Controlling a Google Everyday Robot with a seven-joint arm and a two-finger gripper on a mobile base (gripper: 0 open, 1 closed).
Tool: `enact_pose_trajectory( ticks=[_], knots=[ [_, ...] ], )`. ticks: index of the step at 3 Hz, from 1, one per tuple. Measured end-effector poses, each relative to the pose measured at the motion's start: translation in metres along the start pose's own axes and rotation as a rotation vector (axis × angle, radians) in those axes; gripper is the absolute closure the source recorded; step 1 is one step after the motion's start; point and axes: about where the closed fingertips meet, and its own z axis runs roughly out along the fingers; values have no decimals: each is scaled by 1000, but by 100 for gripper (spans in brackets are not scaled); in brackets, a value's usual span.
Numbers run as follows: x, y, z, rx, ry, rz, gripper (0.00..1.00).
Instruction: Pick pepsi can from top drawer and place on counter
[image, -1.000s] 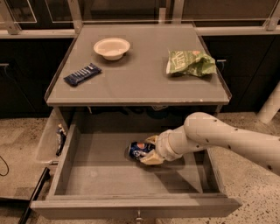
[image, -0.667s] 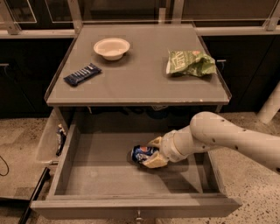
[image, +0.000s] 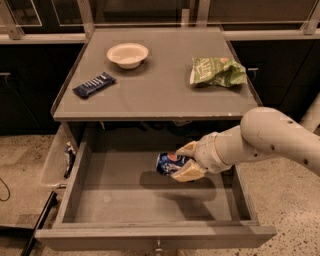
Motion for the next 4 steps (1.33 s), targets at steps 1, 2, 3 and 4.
enact_pose_trajectory(
  ticks=[1, 2, 3, 4],
  knots=[
    [-30, -11, -52, 58, -15, -58, 100],
    [-62, -31, -98, 103, -37, -129, 100],
    [-96, -46, -126, 117, -67, -200, 100],
    [-96, -46, -126, 117, -67, -200, 100]
  ],
)
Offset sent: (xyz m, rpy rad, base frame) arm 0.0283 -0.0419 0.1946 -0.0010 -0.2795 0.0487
